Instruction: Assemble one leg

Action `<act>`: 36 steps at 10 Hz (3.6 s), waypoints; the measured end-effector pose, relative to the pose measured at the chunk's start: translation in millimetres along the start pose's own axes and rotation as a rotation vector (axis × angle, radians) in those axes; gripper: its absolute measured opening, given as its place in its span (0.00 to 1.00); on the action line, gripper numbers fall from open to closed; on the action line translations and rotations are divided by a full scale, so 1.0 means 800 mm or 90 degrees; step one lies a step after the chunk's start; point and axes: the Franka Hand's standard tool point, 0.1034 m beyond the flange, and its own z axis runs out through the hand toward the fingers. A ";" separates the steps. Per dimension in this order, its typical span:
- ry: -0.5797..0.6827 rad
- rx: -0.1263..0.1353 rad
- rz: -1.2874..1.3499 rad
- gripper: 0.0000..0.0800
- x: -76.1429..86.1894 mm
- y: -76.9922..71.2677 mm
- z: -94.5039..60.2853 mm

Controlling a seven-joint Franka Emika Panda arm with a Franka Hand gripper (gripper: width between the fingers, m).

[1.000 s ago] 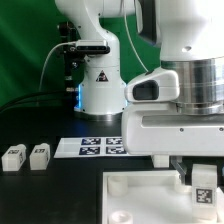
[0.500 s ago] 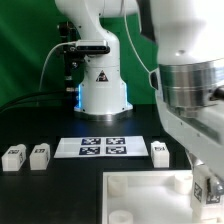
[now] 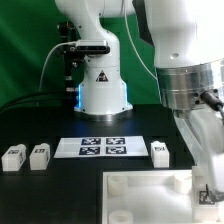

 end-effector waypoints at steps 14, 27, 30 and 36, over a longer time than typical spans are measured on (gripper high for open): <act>0.084 -0.015 -0.718 0.36 0.008 -0.006 -0.001; -0.036 -0.022 0.321 0.37 0.014 -0.004 -0.002; -0.020 -0.031 0.236 0.74 0.014 0.006 0.006; 0.013 -0.041 -0.225 0.81 0.003 0.013 0.010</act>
Offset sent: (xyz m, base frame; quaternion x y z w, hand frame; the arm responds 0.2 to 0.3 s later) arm 0.0000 0.0000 0.0000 0.0000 0.0000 -0.2667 0.9638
